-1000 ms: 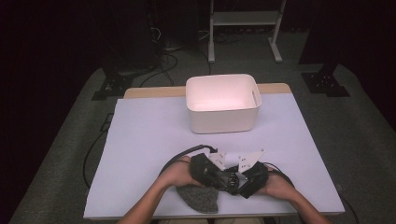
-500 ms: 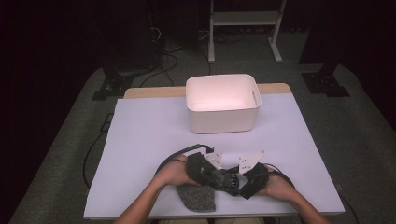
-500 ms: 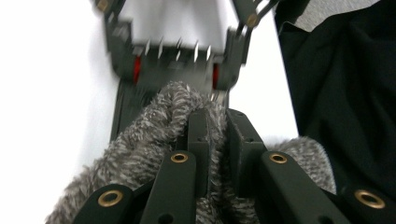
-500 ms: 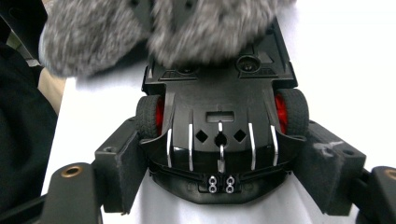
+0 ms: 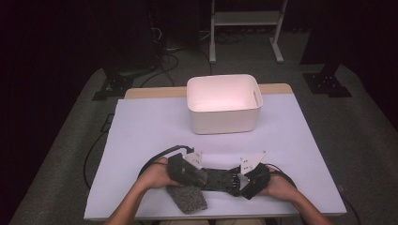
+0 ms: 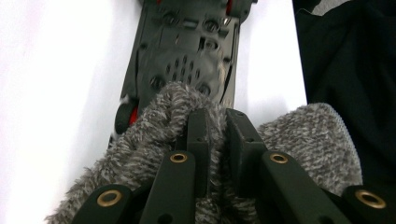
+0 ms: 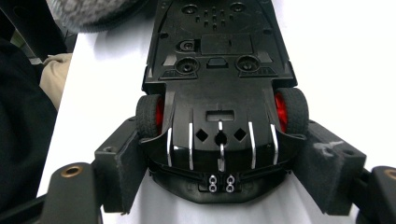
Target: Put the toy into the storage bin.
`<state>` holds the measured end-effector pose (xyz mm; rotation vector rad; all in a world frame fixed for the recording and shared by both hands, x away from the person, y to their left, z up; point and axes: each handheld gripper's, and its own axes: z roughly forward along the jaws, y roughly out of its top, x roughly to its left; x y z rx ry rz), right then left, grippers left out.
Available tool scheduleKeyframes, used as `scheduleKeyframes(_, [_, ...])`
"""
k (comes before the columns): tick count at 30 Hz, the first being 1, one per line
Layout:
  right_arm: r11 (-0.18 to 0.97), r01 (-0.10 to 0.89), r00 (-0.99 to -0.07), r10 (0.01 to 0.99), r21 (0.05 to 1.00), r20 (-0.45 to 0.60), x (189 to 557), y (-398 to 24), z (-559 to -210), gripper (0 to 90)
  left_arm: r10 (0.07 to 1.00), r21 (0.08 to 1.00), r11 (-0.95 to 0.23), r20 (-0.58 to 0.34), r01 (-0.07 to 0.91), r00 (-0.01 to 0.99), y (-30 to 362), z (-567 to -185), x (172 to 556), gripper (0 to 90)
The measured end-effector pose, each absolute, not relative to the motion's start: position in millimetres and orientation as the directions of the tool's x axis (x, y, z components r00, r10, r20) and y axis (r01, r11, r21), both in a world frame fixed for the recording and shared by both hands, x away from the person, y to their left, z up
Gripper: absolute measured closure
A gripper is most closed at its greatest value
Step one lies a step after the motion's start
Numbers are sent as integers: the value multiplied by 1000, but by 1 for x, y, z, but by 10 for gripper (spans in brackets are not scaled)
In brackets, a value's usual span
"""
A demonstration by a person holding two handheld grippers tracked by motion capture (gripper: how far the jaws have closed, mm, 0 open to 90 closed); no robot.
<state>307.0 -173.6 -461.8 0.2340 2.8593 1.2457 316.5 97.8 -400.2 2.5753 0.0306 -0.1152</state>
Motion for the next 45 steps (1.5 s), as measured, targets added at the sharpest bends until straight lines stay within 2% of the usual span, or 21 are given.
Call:
scheduleKeyframes(6, [671,134,-988,143,729,49,307,-173,-462,234,52,544,-834,-83,89,995,117,-403,320,806])
scheduleKeyframes(13, [679,127,-989,142,723,40,307,-172,-461,232,58,545,-832,-92,99,994,120,-404,320,805])
scheduleKeyframes(19, [676,128,-989,143,726,41,308,-172,-461,231,0,585,-808,-117,68,993,105,-402,318,800])
scheduleKeyframes(24, [672,130,-988,147,729,40,308,-172,-462,231,-37,580,-814,-106,32,994,90,-402,314,798])
scheduleKeyframes(27, [670,130,-988,147,731,41,308,-172,-462,232,-22,562,-826,-96,36,995,93,-403,317,800])
scheduleKeyframes(33, [669,133,-988,148,731,43,308,-172,-462,233,111,528,-841,-54,122,992,120,-405,335,801])
scheduleKeyframes(45, [674,122,-989,141,728,36,310,-171,-462,232,68,553,-827,-74,98,995,106,-404,341,800])
